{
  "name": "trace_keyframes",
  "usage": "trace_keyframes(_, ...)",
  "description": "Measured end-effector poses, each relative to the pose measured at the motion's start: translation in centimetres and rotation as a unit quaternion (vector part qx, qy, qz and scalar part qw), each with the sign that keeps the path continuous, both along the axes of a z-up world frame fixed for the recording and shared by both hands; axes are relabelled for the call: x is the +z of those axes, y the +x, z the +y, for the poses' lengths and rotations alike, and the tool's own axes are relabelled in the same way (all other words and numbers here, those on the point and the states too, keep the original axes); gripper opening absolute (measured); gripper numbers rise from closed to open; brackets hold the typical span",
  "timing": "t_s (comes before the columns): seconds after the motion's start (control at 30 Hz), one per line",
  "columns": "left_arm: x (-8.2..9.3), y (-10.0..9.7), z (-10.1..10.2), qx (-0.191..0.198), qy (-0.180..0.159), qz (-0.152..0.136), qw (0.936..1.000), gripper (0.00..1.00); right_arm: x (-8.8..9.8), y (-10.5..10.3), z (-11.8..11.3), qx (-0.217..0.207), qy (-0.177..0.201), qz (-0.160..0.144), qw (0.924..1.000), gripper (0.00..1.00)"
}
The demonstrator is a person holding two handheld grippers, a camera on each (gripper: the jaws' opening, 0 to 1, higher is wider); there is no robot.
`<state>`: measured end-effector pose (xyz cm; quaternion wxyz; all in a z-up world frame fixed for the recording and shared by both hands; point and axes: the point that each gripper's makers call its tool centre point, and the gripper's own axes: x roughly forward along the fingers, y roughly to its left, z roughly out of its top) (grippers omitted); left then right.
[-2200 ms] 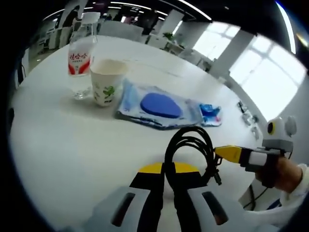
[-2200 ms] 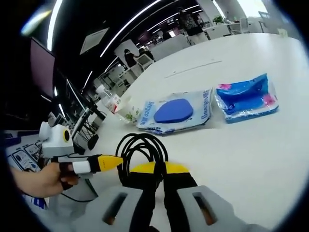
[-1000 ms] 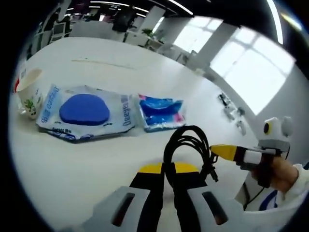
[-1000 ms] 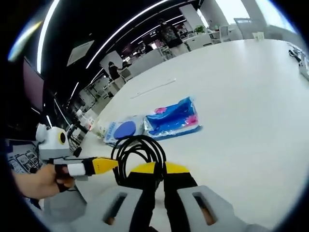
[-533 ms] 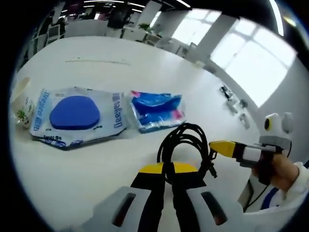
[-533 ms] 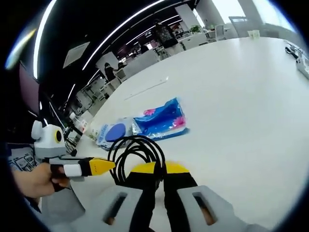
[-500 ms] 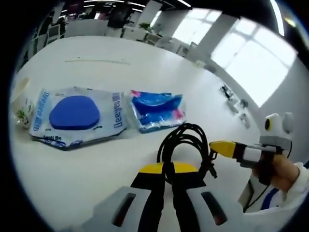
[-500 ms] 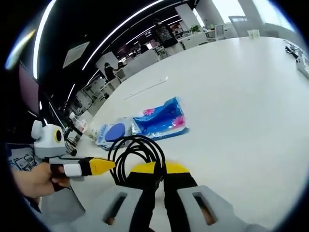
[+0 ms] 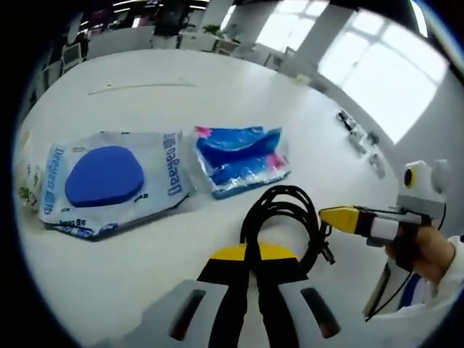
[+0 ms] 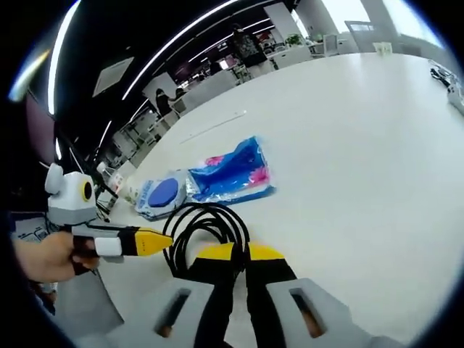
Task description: Arrange the tabletop items into an orderly group along one side of the table until the central work area is clear of visible clutter.
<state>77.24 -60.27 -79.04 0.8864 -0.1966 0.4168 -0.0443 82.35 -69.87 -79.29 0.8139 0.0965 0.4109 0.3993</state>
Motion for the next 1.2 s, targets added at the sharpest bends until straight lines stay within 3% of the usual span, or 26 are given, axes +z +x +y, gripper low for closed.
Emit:
trace_keyframes(0.3,-1.0,0.2,0.1,-0.013,0.017,0.013,0.9997,0.0,-0.5,0.1,0.2,0.009,-0.011,-0.001,0.9999,0.01)
trace_keyframes(0.6,-1.7,0.3,0.4,-0.01,0.022,0.009,0.9997,0.0,-1.1,0.3,0.1,0.026,-0.023,-0.008,0.9994,0.01)
trace_keyframes(0.67,-1.8,0.3,0.5,-0.001,0.017,0.012,0.9998,0.0,-1.1,0.3,0.3,0.042,-0.036,-0.026,0.9981,0.01)
trace_keyframes(0.7,-2.3,-0.4,0.2,-0.014,0.016,0.031,0.9993,0.0,-1.2,0.6,0.0,0.047,-0.041,-0.031,0.9976,0.01)
trace_keyframes(0.73,-1.9,0.3,0.6,-0.007,0.022,0.006,0.9997,0.0,-1.3,0.6,-0.1,0.048,-0.044,-0.03,0.9974,0.01)
trace_keyframes(0.87,-1.7,0.1,0.6,-0.009,0.021,0.006,0.9997,0.0,-1.5,0.6,-0.1,0.047,-0.047,-0.03,0.9974,0.0)
trace_keyframes(0.93,-1.6,0.0,0.6,-0.004,0.019,0.003,0.9998,0.0,-1.8,1.2,-0.5,0.049,-0.065,-0.049,0.9955,0.0)
trace_keyframes(1.03,-1.6,0.1,0.6,-0.005,0.02,-0.003,0.9998,0.0,-2.1,0.9,-0.4,0.052,-0.063,-0.036,0.996,0.0)
trace_keyframes(1.2,-1.7,0.4,0.5,-0.005,0.021,-0.009,0.9997,0.0,-2.0,0.7,-0.2,0.06,-0.071,-0.048,0.9945,0.0)
